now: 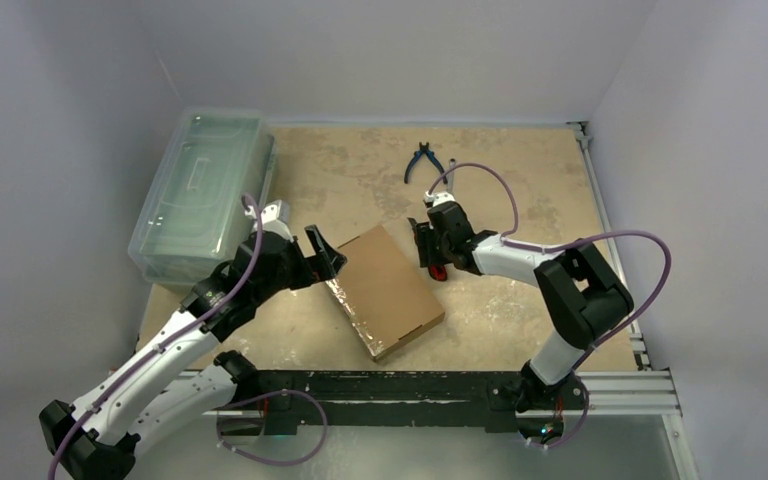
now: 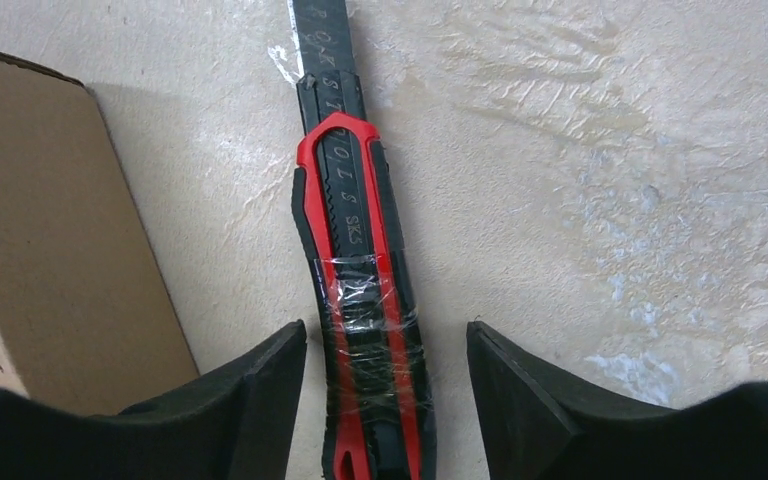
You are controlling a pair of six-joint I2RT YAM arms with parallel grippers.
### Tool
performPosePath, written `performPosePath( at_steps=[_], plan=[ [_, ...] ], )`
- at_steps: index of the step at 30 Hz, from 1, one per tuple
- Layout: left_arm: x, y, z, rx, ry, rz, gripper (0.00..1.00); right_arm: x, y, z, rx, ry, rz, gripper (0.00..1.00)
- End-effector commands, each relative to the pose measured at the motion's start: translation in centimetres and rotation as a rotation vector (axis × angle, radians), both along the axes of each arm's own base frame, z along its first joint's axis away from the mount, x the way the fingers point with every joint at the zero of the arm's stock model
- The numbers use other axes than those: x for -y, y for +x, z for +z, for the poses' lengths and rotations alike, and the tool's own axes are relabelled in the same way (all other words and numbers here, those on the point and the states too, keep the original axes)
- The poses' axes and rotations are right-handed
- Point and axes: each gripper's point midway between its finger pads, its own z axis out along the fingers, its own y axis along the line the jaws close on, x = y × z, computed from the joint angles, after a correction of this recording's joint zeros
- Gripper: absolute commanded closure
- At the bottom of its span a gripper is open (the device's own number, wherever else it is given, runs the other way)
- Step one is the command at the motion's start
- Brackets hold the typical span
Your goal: Unpack the express box
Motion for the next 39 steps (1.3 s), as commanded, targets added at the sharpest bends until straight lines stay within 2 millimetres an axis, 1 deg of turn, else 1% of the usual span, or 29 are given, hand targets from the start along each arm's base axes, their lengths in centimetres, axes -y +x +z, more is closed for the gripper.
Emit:
performPosePath(
  at_steps=[1,2,5,7,8,9,10,12,13,15,17,20,22,23,25,27,29,31,34,35,37,39],
  plan=[
    [0.5,0.5,2.6,0.047,-0.041,-0.006,0.01,0.3,0.8,0.0,0.018,-0.022,-0.020,0.37],
    [0.7,0.5,2.7,0.046,-0.044,-0.009,0.01,0.2,0.8,-0.1,0.021,-0.021,-0.019,0.39],
    [1.0,0.6,3.2,0.058,-0.067,-0.014,0.01,-0.1,0.6,-0.2,0.019,-0.005,-0.003,0.49],
    [1.0,0.6,3.5,0.061,-0.080,-0.009,0.01,-0.6,0.3,-0.1,0.003,0.019,0.020,0.61],
    [1.1,0.6,3.7,0.063,-0.087,-0.009,0.01,-0.6,0.3,0.2,0.015,0.027,0.016,0.69],
    [1.1,0.6,3.7,0.064,-0.092,-0.011,0.01,-0.5,0.3,0.5,0.028,0.038,0.007,0.75],
    [1.2,0.6,3.8,0.067,-0.098,-0.011,0.01,-0.7,0.5,1.1,0.049,0.055,0.002,0.80],
    [1.3,0.6,4.1,0.069,-0.111,-0.010,0.01,-0.2,0.7,2.3,0.089,0.064,-0.028,0.90],
    [1.3,0.6,4.1,0.065,-0.115,-0.011,0.01,0.0,0.8,3.3,0.117,0.075,-0.039,0.94],
    [1.6,0.5,4.2,0.067,-0.127,-0.022,0.01,0.4,0.8,5.9,0.201,0.116,-0.059,1.00],
    [1.8,0.5,4.3,0.068,-0.136,-0.027,0.01,0.7,0.5,8.3,0.269,0.161,-0.060,1.00],
    [2.5,0.6,4.9,0.071,-0.160,-0.047,0.01,0.8,-0.4,12.9,0.375,0.234,-0.027,1.00],
    [3.2,0.7,5.3,0.081,-0.189,-0.071,0.05,1.0,-0.8,15.5,0.446,0.257,0.001,1.00],
    [3.5,0.8,5.4,0.087,-0.208,-0.082,0.08,1.0,-1.1,16.8,0.471,0.266,0.026,1.00],
    [4.8,0.6,6.1,0.098,-0.262,-0.132,0.14,-0.1,-2.1,18.8,0.477,0.311,0.110,1.00],
    [6.2,0.5,6.8,0.109,-0.319,-0.194,0.15,-1.7,-3.5,20.3,0.465,0.384,0.197,1.00],
    [7.5,0.4,7.0,0.113,-0.366,-0.246,0.11,-3.5,-4.9,21.7,0.449,0.475,0.260,1.00],
    [8.4,0.6,6.8,0.097,-0.392,-0.271,0.05,-5.2,-6.4,23.0,0.432,0.561,0.309,1.00],
    [9.4,1.2,7.0,0.104,-0.424,-0.290,0.02,-7.6,-8.3,23.9,0.392,0.660,0.352,1.00],
    [9.5,1.5,6.9,0.098,-0.427,-0.280,0.03,-8.4,-8.9,24.1,0.382,0.679,0.363,1.00],
    [9.5,2.1,6.7,0.084,-0.434,-0.253,0.10,-9.6,-9.9,24.4,0.368,0.701,0.367,1.00],
    [9.7,2.3,6.8,0.083,-0.449,-0.249,0.13,-10.5,-10.6,24.3,0.350,0.707,0.370,1.00]
  ],
)
